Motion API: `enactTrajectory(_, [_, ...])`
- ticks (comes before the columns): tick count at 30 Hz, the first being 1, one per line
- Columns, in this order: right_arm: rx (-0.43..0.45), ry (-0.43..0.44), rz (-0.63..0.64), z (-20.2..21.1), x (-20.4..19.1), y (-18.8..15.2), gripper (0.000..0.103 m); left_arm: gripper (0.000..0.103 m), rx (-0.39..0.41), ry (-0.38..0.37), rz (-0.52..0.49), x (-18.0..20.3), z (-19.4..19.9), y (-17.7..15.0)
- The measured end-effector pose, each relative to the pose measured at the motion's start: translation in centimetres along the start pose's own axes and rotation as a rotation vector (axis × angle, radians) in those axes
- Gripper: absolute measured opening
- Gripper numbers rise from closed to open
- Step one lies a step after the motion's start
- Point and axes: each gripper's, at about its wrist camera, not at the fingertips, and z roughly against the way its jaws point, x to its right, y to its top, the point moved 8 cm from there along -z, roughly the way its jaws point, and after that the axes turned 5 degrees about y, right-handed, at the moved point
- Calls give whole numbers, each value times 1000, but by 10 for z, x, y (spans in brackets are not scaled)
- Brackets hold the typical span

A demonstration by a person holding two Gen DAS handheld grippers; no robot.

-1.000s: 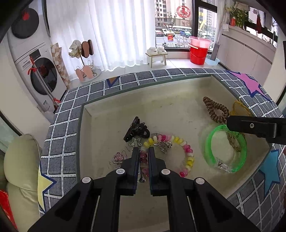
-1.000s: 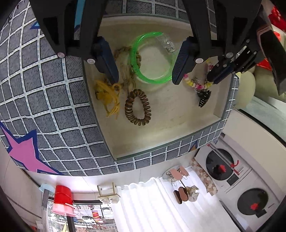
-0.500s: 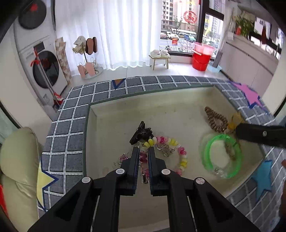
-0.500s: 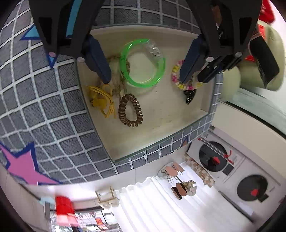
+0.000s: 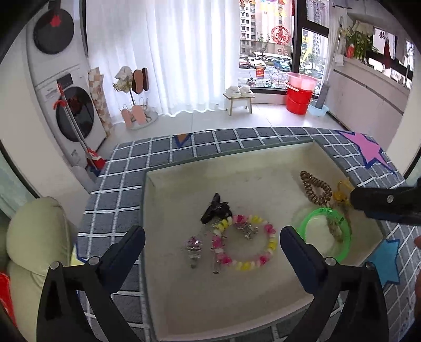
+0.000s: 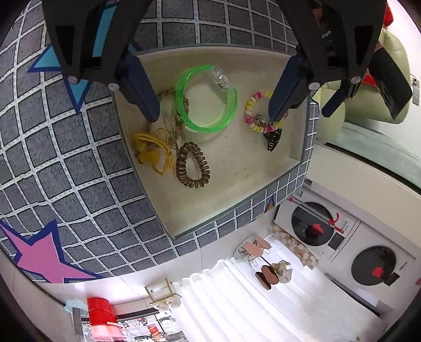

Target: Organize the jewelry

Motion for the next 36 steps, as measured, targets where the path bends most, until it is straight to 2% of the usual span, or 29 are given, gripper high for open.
enactTrajectory(2, [37,-4,11,6,-3,2,103,103,3,17,-9,-2,3,-3])
enactTrajectory(5, [47,-31,36,10,-7,0,103,103,-1,24,-9,-6,9,-11])
enactTrajectory(14, [-28,-174,134,6,-7,-31,103,103,-23,31,-21,-11,27,-32])
enactTrajectory(27, [-18,-278,252,18,-5,-74,103,103,-60,23,-15,-12,49,-73])
enactTrajectory(36, [68,-333,339,39,-15,-100,103,103,-69,8,3,-8,69,-102])
